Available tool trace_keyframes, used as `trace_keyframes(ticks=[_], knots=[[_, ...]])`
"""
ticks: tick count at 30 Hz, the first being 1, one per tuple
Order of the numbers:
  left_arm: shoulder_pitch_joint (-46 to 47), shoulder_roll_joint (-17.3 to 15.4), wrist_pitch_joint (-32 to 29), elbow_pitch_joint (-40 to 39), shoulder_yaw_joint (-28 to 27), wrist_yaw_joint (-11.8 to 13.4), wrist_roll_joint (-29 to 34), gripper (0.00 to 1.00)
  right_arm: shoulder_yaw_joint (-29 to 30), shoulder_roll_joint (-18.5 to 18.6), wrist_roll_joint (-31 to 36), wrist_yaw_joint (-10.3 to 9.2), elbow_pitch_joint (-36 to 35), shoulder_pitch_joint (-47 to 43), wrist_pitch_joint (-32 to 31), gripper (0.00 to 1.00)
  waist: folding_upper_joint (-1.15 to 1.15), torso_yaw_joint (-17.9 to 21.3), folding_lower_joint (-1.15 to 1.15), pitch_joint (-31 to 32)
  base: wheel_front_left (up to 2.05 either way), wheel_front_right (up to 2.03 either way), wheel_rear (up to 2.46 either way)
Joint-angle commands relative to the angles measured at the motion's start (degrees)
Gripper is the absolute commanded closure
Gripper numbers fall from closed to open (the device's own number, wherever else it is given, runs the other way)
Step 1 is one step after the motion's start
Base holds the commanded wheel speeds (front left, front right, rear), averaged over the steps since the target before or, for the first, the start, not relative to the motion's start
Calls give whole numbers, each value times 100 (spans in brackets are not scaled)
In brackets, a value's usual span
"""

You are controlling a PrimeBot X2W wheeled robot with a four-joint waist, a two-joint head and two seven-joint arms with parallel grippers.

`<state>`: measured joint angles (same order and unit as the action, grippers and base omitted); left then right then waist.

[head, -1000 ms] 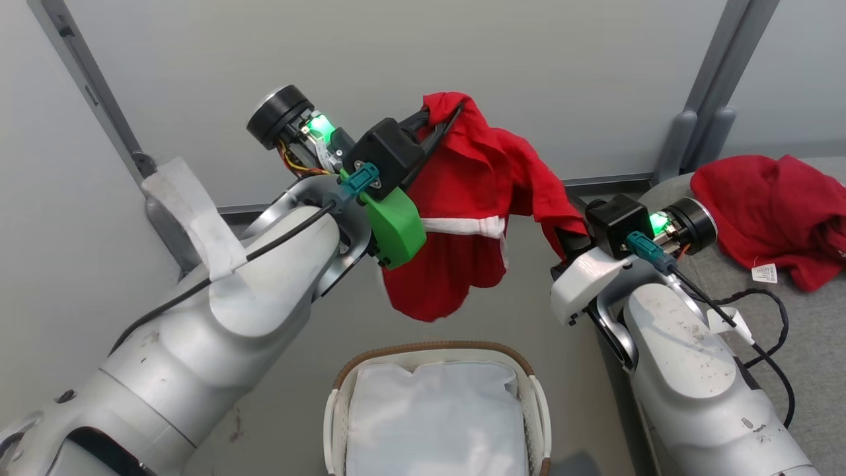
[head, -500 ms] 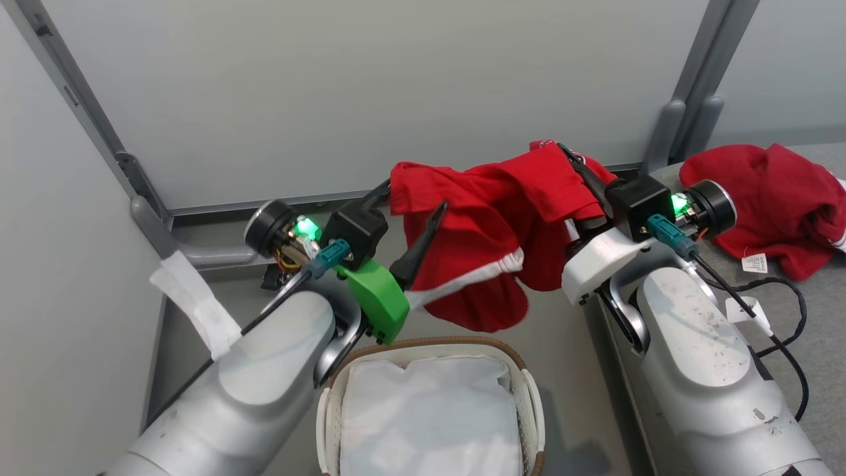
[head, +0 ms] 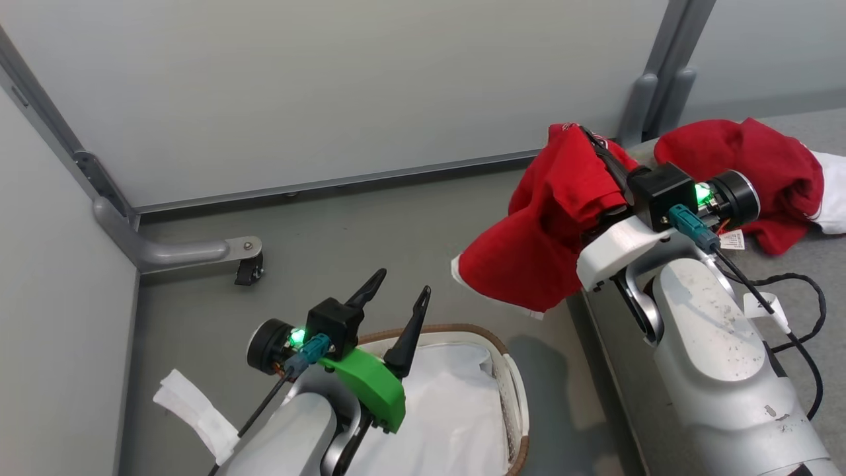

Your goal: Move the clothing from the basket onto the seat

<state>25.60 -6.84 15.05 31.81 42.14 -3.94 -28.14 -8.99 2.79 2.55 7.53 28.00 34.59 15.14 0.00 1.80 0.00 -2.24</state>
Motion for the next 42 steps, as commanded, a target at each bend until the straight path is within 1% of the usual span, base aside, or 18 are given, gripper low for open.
trace_keyframes(ticks=[1,8,11,16,24,30,33,36,42], knots=[[-136,20,17,-26,-118,-51,83,0,27,19,23,-8,-33,-2,1,100,0,102,0,-64,0,0,0],[-403,169,17,-85,-514,-195,437,0,53,22,31,-8,-20,54,1,100,0,349,0,-133,0,0,0],[-460,219,17,-109,-638,-252,566,0,33,22,48,-8,-22,90,1,100,0,529,0,-159,0,0,0],[-558,317,11,-167,-754,-306,695,0,0,24,119,-8,-19,133,1,100,0,990,0,-206,0,0,0],[-557,361,11,-246,-807,-356,912,0,94,65,193,-8,16,146,1,100,0,1842,0,-355,0,0,0],[-505,375,12,-287,-819,-358,972,0,236,112,204,-8,-40,112,1,100,0,2298,0,-478,0,0,0],[-463,375,12,-313,-775,-357,1008,0,301,122,205,-8,-63,100,1,100,0,2431,0,-561,0,0,0],[-402,375,12,-326,-729,-358,1022,0,374,140,202,-8,-67,103,1,100,0,2473,0,-635,0,0,0],[-286,316,12,-356,-601,-359,1057,0,596,363,208,-8,74,512,1,100,0,2342,0,-850,0,0,0]])
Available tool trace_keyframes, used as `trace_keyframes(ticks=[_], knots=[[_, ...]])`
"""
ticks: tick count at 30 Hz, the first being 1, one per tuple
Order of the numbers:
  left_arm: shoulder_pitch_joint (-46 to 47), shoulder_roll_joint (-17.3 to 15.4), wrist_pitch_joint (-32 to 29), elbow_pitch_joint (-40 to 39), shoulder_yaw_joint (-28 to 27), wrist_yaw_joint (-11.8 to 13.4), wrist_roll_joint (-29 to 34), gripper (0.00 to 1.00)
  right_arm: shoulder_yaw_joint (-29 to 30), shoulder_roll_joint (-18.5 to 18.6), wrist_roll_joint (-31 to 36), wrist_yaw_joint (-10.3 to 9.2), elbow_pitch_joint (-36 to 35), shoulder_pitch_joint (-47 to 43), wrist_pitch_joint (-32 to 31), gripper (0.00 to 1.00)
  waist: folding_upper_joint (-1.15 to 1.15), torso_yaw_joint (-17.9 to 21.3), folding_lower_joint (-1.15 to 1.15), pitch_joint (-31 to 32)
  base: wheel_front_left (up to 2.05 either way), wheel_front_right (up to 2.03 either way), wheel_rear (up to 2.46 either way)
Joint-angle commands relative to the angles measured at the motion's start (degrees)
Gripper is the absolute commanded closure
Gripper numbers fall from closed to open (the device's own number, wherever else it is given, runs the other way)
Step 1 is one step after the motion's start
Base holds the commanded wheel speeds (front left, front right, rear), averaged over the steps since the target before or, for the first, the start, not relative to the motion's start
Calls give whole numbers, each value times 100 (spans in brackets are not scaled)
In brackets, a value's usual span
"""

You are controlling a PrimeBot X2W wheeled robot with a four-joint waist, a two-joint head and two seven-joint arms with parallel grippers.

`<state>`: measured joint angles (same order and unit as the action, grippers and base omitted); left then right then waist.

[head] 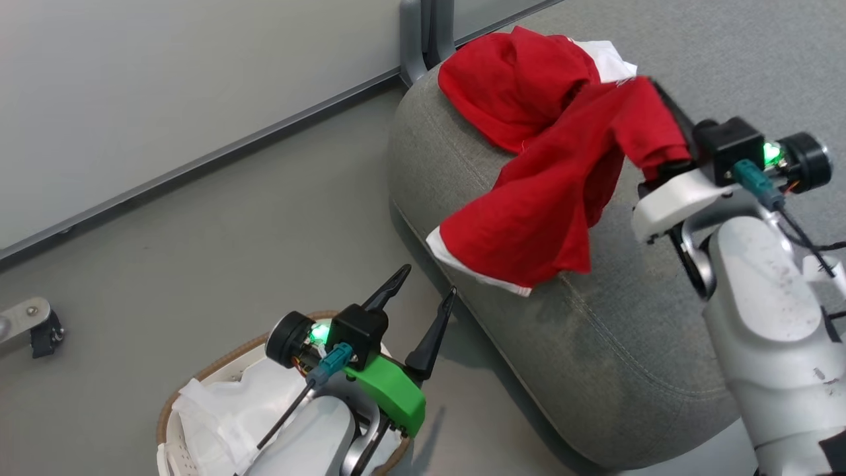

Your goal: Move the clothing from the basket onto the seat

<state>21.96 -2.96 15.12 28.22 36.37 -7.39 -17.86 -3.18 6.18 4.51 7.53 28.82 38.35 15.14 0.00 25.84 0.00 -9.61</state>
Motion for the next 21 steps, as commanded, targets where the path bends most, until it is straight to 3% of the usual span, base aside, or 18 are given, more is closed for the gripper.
trace_keyframes(ticks=[1,8,17,21], knots=[[112,-91,4,0,-26,-13,29,0,51,98,26,-8,29,254,2,100,0,-110,0,-174,0,0,0],[359,-235,4,-117,10,-14,157,0,367,678,22,-8,371,1572,1,100,0,-472,0,-763,0,0,0],[832,-577,3,-453,-50,-14,373,0,932,1837,340,-8,942,3595,-33,100,0,-910,0,-1962,0,0,0],[1025,-698,4,-601,-114,1,489,0,1199,2047,421,-8,1334,4002,-13,100,0,-974,0,-2410,0,0,0]])
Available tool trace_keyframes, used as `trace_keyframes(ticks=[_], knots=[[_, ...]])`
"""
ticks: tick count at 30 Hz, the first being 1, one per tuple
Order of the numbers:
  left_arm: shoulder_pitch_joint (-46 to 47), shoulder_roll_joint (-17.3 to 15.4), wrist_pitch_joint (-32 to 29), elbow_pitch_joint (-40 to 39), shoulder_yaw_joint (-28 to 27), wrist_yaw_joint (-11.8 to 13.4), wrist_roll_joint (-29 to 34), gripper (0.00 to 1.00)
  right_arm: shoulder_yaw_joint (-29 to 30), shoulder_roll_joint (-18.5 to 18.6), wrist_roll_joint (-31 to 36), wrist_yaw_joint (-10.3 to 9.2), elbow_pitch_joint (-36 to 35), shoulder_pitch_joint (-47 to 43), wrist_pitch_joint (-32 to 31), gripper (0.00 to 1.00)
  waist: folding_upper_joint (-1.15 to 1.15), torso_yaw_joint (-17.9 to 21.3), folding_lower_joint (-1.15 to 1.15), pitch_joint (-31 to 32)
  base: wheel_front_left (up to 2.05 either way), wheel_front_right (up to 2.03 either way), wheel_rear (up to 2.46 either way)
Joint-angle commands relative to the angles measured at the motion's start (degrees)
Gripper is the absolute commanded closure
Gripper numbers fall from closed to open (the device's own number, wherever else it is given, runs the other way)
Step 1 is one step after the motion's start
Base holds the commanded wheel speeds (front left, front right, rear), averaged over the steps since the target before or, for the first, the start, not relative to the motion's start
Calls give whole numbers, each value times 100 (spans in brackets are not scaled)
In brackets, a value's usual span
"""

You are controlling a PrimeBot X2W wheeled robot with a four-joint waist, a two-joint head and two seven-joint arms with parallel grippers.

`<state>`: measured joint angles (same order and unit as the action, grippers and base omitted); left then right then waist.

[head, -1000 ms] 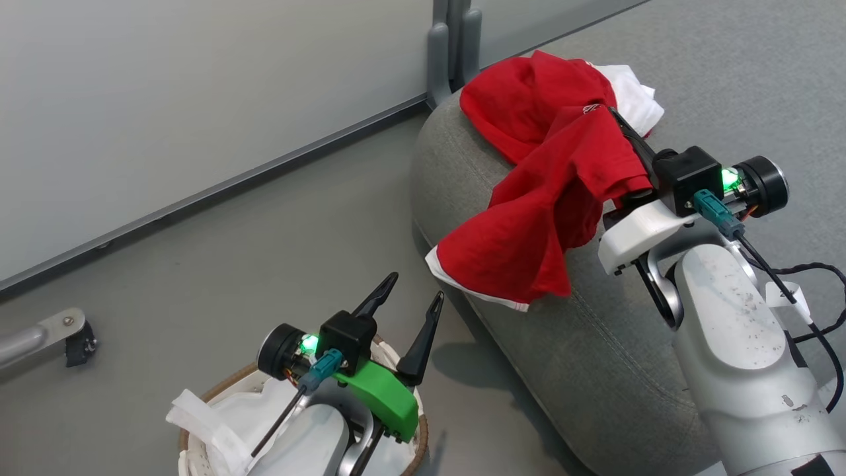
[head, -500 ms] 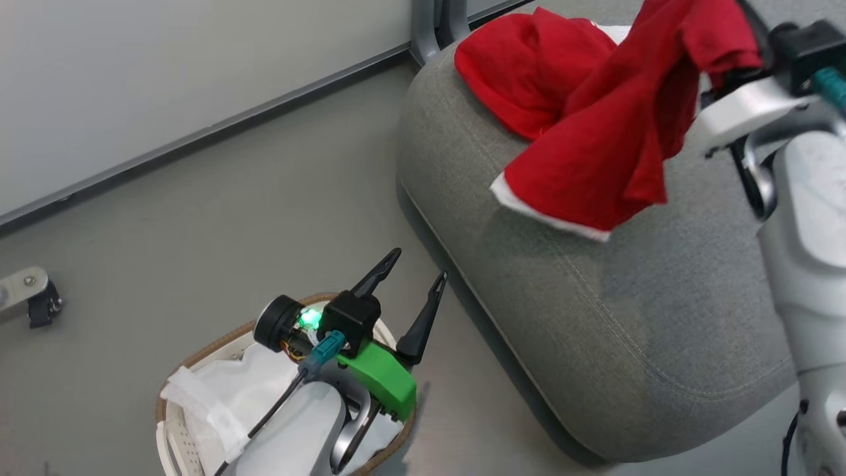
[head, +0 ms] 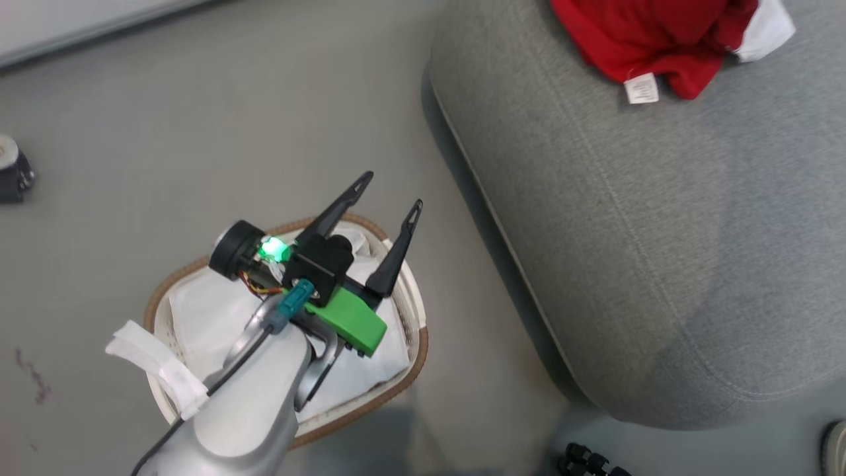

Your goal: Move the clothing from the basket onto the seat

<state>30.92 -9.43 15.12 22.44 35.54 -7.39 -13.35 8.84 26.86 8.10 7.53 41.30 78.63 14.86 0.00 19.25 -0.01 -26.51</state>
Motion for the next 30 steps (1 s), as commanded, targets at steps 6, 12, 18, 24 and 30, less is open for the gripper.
trace_keyframes(ticks=[6,12,18,24,30], knots=[[325,-187,4,-100,-121,47,146,0,211,-222,209,-8,602,-380,35,100,0,-301,1,-1172,0,0,0],[383,-240,4,-148,-187,97,125,0,421,-558,281,-8,688,-1123,39,100,0,-259,1,-1398,0,0,0],[298,-296,4,-173,-214,134,101,0,541,-841,304,-8,629,-1808,40,100,0,-194,1,-1446,0,0,0],[258,-228,3,-214,-242,118,42,0,482,-985,230,-8,163,-2337,39,0,0,-170,1,-1304,0,0,0],[127,-127,4,-211,-282,95,-15,0,454,-1097,24,-8,-422,-2975,32,0,0,-195,1,-965,0,0,0]])
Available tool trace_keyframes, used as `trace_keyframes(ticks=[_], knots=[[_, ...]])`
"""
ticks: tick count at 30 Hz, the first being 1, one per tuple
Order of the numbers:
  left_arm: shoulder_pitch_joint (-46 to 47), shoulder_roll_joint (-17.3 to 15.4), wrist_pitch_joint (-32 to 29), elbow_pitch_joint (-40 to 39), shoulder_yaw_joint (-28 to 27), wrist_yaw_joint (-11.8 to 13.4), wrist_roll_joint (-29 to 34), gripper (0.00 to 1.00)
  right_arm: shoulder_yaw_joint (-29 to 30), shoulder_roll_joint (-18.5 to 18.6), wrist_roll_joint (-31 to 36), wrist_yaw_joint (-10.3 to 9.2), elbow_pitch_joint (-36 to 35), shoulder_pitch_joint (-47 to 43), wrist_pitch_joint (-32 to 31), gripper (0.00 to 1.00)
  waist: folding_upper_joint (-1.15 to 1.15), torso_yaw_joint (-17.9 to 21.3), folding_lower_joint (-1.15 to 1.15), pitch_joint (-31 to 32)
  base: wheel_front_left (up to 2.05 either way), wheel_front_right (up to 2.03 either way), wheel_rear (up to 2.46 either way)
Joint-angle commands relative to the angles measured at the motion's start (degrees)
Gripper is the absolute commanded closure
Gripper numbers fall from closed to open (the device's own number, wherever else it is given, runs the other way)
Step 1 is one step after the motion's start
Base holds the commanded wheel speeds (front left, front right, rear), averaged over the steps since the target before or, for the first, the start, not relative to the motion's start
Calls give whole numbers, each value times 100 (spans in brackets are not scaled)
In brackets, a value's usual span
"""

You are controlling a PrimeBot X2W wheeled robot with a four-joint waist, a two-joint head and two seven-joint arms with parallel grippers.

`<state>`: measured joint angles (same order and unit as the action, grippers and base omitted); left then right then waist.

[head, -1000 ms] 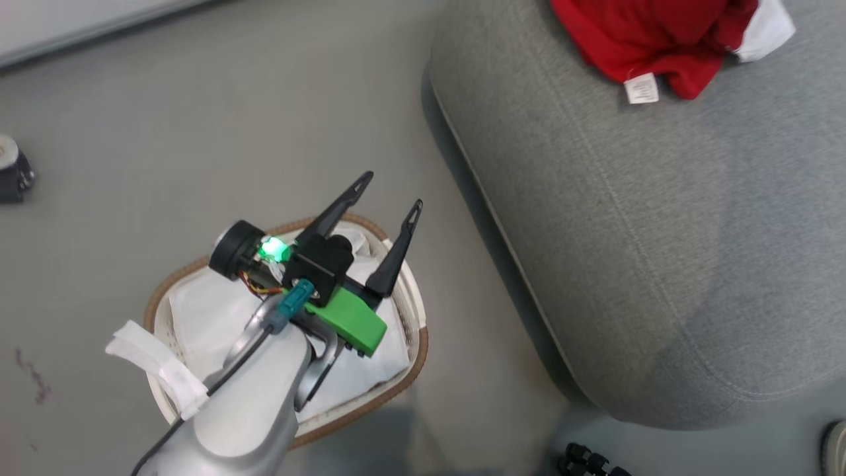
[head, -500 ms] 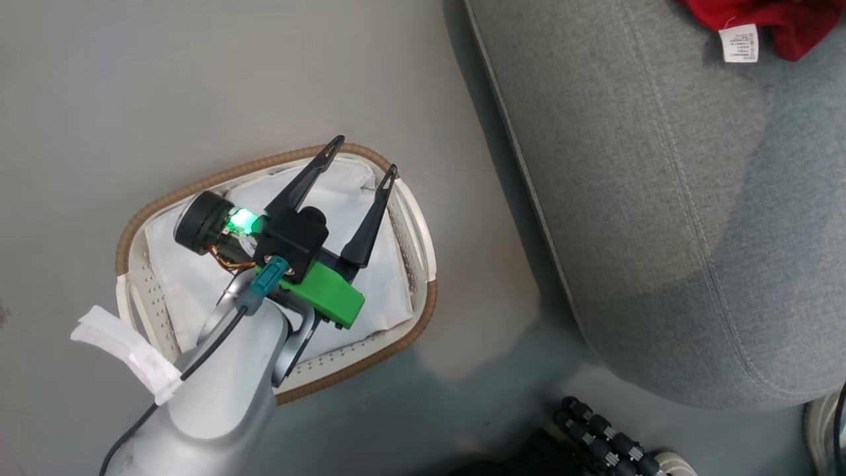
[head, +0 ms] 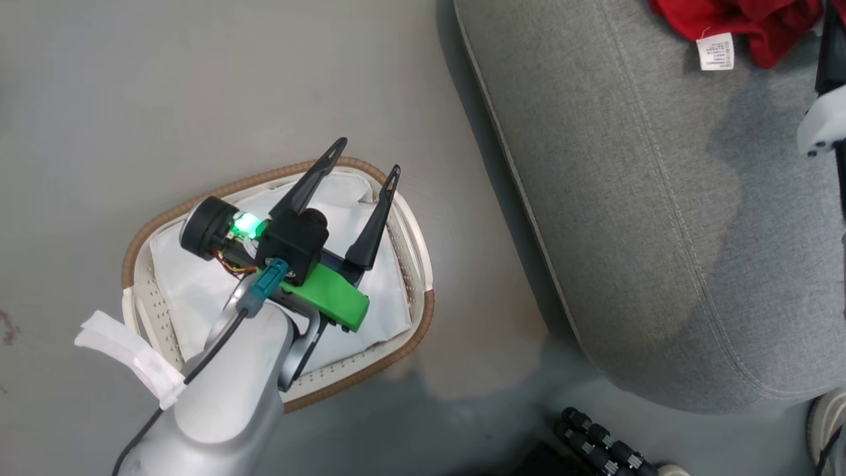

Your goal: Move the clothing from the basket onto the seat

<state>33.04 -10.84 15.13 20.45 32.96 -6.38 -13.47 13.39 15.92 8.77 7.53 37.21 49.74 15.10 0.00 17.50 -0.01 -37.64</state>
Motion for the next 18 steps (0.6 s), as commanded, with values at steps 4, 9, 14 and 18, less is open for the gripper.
trace_keyframes(ticks=[4,9,14,18], knots=[[-196,131,3,-10,-84,-14,-50,0,-48,-5,-155,-8,-361,-598,8,0,0,-93,1,471,0,0,0],[-405,261,3,43,-248,-32,-119,0,-218,23,-251,-8,-500,-1051,8,0,0,-214,1,952,0,0,0],[-612,409,2,107,-488,-54,-197,0,-435,75,-349,-8,-485,-1182,8,0,0,-437,1,1493,0,0,0],[-821,535,2,105,-771,-59,-242,0,-628,34,-423,-8,-441,-1160,8,0,0,-668,1,1953,0,0,0]])
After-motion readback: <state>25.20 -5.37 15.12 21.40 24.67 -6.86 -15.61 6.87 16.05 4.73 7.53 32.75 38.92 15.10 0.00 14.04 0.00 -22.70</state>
